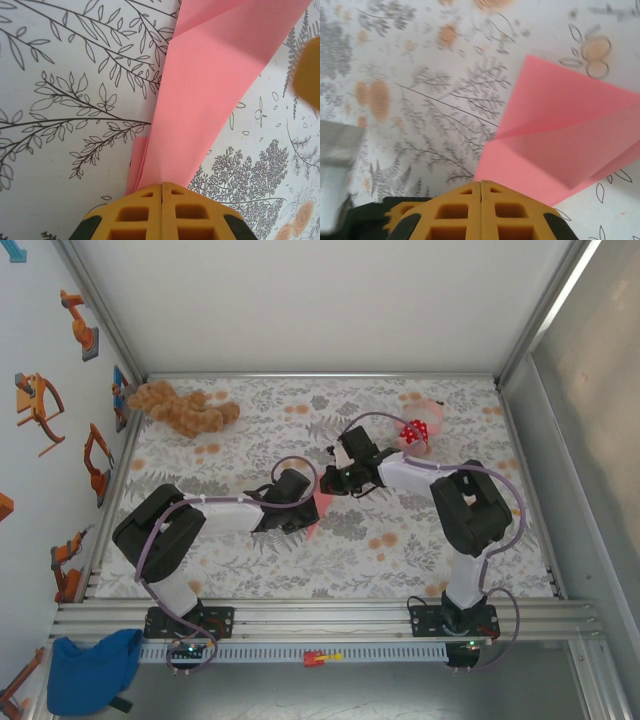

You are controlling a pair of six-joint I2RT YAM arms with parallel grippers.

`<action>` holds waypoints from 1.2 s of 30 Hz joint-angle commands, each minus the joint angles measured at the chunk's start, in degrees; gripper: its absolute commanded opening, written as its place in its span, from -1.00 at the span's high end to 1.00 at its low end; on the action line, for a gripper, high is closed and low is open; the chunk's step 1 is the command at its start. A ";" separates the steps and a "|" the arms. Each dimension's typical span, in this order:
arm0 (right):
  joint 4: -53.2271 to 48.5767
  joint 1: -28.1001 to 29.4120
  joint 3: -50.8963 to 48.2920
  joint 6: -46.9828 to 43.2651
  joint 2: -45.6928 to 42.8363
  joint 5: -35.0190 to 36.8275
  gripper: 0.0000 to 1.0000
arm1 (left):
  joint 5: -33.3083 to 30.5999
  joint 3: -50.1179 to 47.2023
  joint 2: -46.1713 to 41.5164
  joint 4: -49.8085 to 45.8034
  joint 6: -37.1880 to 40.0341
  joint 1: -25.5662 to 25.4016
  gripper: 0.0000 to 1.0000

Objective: Fold a paper plane with a square sheet of paper (pick it up from the middle)
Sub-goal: Fold the wing for the fifth time at the center of the table.

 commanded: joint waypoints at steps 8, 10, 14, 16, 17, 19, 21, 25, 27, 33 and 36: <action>3.84 0.48 -5.81 -5.67 1.32 -1.94 0.96 | -0.41 -1.42 0.36 -6.06 -0.87 -0.09 1.00; 4.25 0.49 -5.92 -6.62 2.27 -2.89 0.96 | -0.28 -1.40 0.51 -6.34 -0.97 -0.09 1.00; 4.64 0.48 -5.29 -7.69 3.54 -3.87 0.97 | -0.11 -1.29 0.54 -7.04 -1.17 -0.12 1.00; 4.87 0.49 -4.88 -7.81 3.70 -3.84 0.97 | -0.11 -1.37 0.55 -7.14 -1.13 -0.06 1.00; 5.03 0.49 -4.69 -7.86 3.80 -4.06 0.97 | -0.11 -1.34 0.54 -7.29 -1.13 -0.09 1.00; 5.39 0.48 -4.51 -7.88 3.90 -4.41 0.97 | -0.03 -1.33 0.56 -7.51 -1.13 -0.09 1.00; 5.80 0.54 -4.57 -7.70 3.59 -4.42 0.97 | -0.02 -1.25 0.55 -7.66 -1.14 -0.09 1.00; 6.48 0.48 -5.47 -7.79 1.61 -2.68 0.97 | -0.11 -1.33 0.47 -7.90 -1.25 -0.09 1.00; 7.55 0.52 -5.91 -7.80 1.08 -3.28 0.97 | -0.11 -1.42 0.50 -7.97 -1.23 -0.09 1.00; 6.64 0.48 -3.46 -7.42 5.38 -5.55 0.97 | -0.11 -1.33 0.64 -8.15 -1.30 -0.09 1.00; 5.98 0.34 -2.85 -6.70 6.61 -3.38 0.98 | 0.07 -1.35 0.65 -8.74 -1.31 -0.09 1.00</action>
